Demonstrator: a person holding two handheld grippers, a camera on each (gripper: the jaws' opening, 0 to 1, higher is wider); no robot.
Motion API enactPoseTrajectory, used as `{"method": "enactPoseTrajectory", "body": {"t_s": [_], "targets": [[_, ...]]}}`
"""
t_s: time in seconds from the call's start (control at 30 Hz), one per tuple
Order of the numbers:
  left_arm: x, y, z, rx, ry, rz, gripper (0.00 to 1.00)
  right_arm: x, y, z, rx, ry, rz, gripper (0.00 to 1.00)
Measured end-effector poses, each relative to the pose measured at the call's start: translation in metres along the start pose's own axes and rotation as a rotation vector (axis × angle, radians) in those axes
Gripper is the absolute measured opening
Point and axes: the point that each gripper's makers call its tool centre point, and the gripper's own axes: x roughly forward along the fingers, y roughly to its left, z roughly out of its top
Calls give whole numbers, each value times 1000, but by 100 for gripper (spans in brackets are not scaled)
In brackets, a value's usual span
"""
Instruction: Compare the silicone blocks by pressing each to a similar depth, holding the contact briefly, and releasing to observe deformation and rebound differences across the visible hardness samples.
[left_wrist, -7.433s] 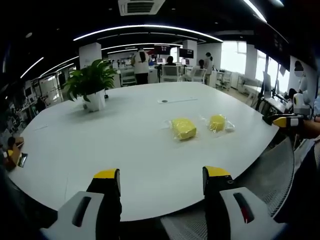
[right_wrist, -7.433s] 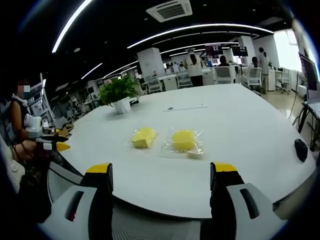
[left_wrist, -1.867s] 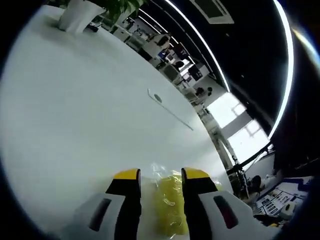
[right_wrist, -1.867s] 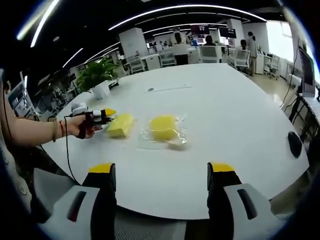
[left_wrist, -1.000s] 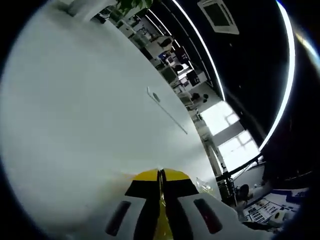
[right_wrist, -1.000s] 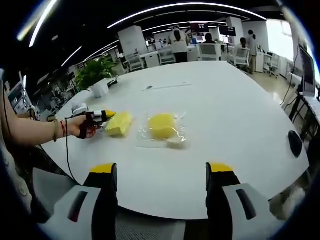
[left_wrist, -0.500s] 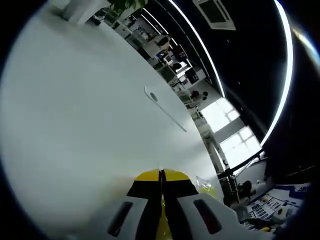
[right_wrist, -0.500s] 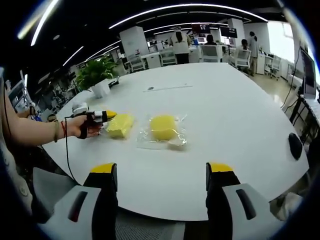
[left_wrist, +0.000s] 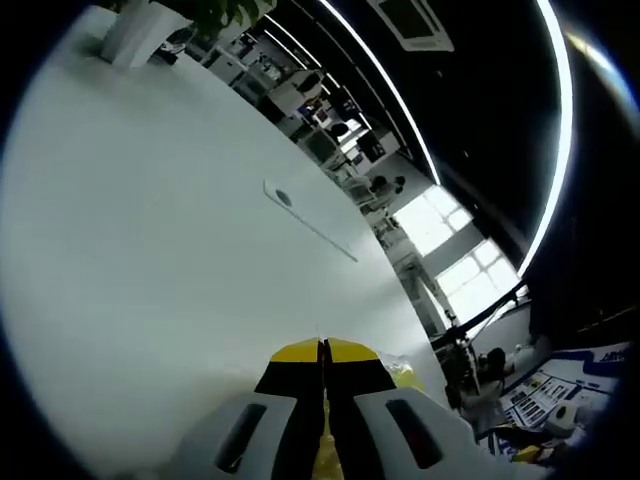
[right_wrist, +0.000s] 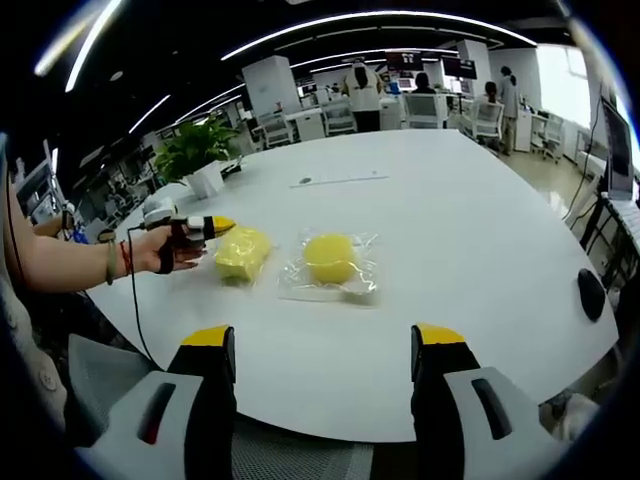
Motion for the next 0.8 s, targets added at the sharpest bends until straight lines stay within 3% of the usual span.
{"method": "enactPoseTrajectory", "body": {"t_s": [0.17,0.8], "targets": [[-5,-12,1,15,4,-9,0,-1,2,1,-2,-12,7,67],[-26,-70,4,248,38,-71,0,-11,14,6,-10,-62,36,66]]}}
